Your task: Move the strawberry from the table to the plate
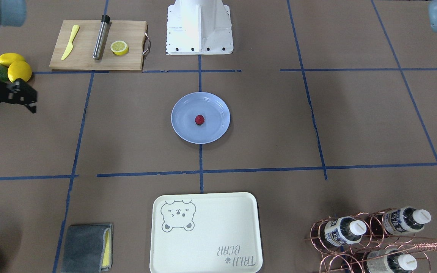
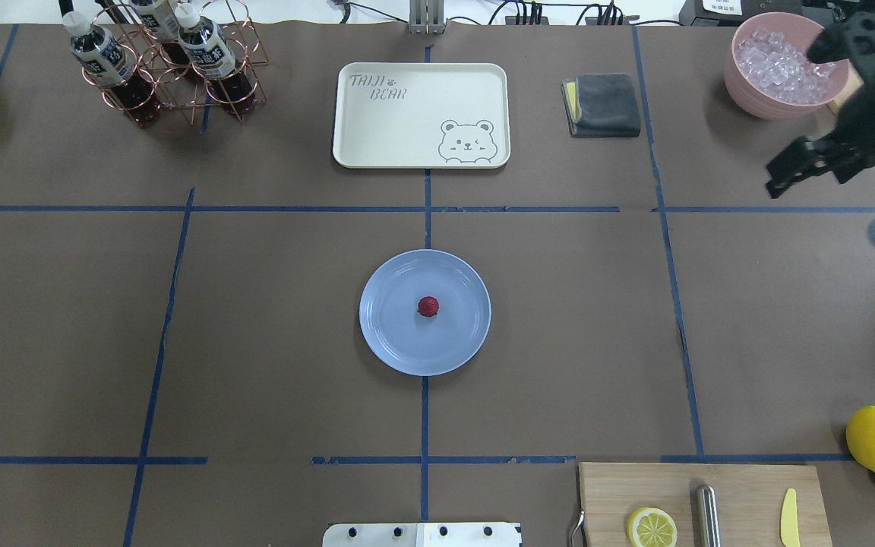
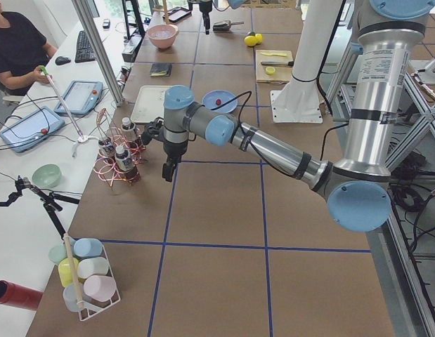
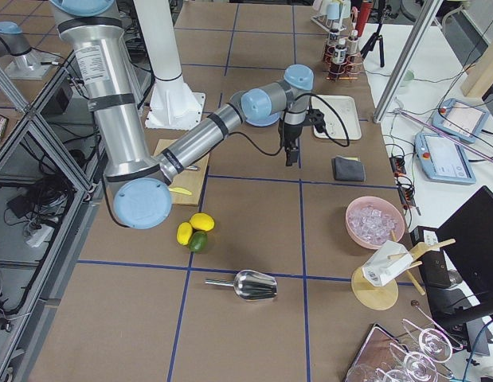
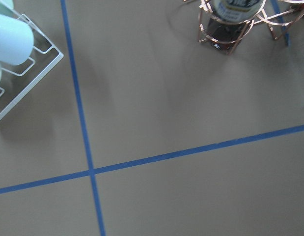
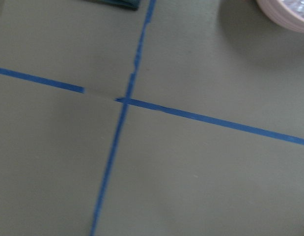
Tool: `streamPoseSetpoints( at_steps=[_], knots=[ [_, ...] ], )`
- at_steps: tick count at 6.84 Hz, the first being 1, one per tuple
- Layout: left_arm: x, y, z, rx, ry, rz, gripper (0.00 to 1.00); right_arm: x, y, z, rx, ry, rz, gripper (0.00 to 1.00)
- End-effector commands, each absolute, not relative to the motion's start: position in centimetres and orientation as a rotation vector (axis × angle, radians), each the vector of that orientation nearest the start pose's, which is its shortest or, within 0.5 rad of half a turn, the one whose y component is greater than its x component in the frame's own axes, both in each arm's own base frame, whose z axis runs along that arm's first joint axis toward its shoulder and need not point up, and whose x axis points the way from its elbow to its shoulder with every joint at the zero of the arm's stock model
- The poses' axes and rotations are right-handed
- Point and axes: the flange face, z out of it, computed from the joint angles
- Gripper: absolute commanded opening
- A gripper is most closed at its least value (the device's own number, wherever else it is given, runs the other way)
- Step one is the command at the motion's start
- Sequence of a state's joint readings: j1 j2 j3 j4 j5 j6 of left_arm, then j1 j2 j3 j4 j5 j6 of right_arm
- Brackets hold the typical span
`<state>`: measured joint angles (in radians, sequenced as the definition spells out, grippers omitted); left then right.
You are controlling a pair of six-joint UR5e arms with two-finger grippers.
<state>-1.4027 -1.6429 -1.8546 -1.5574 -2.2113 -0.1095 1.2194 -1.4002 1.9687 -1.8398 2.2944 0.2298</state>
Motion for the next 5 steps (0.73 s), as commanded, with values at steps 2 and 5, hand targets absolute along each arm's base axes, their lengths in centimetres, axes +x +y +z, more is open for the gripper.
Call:
streamPoseSetpoints(
  at_steps=[2, 5],
  knots=[
    [-5.7, -50.6, 58.3, 0.188, 0.651, 0.212, 1.0, 4.9, -46.2, 58.7, 0.018, -0.831, -0.217, 1.0],
    [-7.2, -47.1, 63.1, 0.098, 0.653, 0.157, 1.0, 7.8, -46.8, 63.0, 0.018, -0.831, -0.193, 1.0]
  ],
)
